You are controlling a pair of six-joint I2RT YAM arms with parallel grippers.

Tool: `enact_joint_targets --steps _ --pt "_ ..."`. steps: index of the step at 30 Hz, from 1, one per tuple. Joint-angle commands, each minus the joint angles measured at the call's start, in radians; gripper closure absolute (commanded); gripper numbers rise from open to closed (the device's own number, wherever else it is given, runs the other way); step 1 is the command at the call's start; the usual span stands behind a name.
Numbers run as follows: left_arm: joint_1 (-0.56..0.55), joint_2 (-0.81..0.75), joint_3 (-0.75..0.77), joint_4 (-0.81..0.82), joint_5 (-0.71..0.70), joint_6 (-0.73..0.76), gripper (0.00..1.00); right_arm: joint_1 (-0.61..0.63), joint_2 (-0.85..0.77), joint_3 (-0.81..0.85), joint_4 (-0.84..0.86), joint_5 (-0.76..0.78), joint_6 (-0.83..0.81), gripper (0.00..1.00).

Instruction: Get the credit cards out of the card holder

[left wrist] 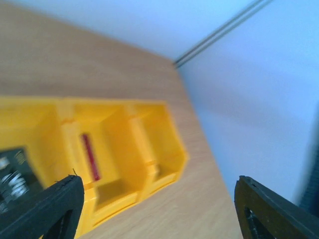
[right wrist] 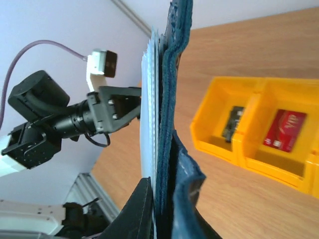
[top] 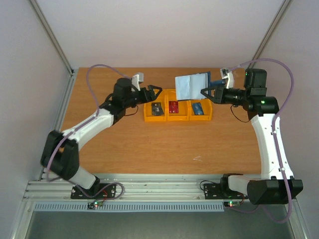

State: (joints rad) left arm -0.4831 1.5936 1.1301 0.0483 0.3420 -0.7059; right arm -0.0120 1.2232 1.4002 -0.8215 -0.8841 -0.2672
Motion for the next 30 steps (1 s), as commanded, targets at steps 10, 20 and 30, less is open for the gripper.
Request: enact_joint_targets --steps 10,20,30 --pt "0.03 -0.51 -0.326 0.457 0.53 0.028 0.01 0.304 0.0 0.194 -0.12 -0.228 -0.126 0.99" --pt "0.028 -0.663 -0.402 0.509 0.628 0.048 0.07 0.541 -0.056 0.117 -0.013 -0.028 -0.062 0.99" --pt "-0.023 -0.693 -0.399 0.493 0.551 0.064 0.85 0.622 -0.096 0.051 0.062 0.07 -0.009 0.99"
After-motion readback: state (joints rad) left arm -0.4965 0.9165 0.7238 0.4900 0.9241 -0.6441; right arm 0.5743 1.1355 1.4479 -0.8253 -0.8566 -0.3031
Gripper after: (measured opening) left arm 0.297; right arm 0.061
